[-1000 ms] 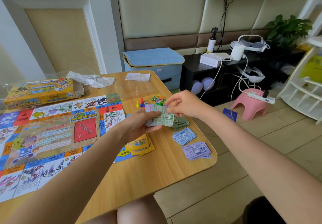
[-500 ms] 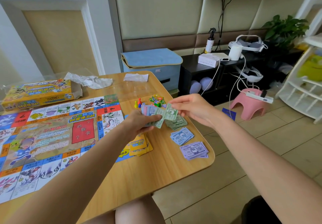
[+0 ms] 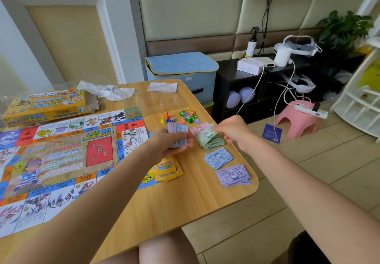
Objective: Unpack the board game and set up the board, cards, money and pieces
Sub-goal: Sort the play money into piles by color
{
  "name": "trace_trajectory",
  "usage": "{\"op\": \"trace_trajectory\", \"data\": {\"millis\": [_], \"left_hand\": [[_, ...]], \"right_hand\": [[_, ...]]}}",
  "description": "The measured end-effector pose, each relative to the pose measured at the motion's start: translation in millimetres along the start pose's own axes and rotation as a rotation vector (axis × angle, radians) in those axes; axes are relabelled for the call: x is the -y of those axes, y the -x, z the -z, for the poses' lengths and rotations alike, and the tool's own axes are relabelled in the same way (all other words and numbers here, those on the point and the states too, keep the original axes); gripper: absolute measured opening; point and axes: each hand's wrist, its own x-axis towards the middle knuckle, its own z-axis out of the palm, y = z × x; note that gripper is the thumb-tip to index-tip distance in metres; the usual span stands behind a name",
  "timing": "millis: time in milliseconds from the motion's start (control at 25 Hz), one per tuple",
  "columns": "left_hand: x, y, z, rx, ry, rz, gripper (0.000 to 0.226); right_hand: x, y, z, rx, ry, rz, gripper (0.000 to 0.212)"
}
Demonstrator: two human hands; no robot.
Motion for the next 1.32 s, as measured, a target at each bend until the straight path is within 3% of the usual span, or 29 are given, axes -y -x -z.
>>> {"op": "trace_trajectory", "data": {"millis": [120,200,240,440,600,720,800,880,1000,1120,1320], "left_hand": [[5.4,-1.2,-8.2,-0.020,0.006,0.073,0.022],[5.8,-2.1,-15.7,-0.011,-0.008,0.100,0.024],[5.1,-3.2,-19.0,-0.011,-0.006,0.107,0.025],[3.0,-9.5,-33.2,-0.073,0.036,0.092,0.008],[1.9,-8.5,-27.9,-0.092,0.044,0.066,0.019],[2.8,-3.0,-18.6,-0.048,-0.036,0.007,0.028],[2.5,4.7,-16.0,0.039,-0.156,-0.009,0.026],[1.4,12.8,-17.7,0.157,-0.244,-0.016,0.017],[-2.1,23.3,-18.7,0.270,-0.092,0.031,0.017],[-3.2,27.7,-16.6,0.252,0.131,0.099,0.020],[-1.3,32.2,-19.0,0.179,-0.052,0.048,0.008]], "right_hand": [[-12.0,2.5,-11.5,-0.092,0.404,0.068,0.039],[-13.2,7.9,-10.6,-0.131,0.543,0.129,0.029],[-11.8,10.5,-8.8,-0.130,0.559,0.152,0.021],[-4.4,13.8,-7.2,-0.057,0.605,0.192,0.026],[-8.7,8.4,-9.4,-0.054,0.630,0.195,0.023],[-4.4,6.1,-7.0,-0.142,0.443,0.271,0.021],[8.0,10.1,-5.3,0.045,0.183,0.309,0.022],[18.4,20.1,-4.0,0.258,0.117,0.314,0.021],[23.4,27.9,0.0,0.305,0.123,0.319,0.020],[19.6,33.7,10.3,0.324,0.052,0.292,0.026],[9.0,45.1,18.6,0.347,0.017,0.259,0.026]]}}
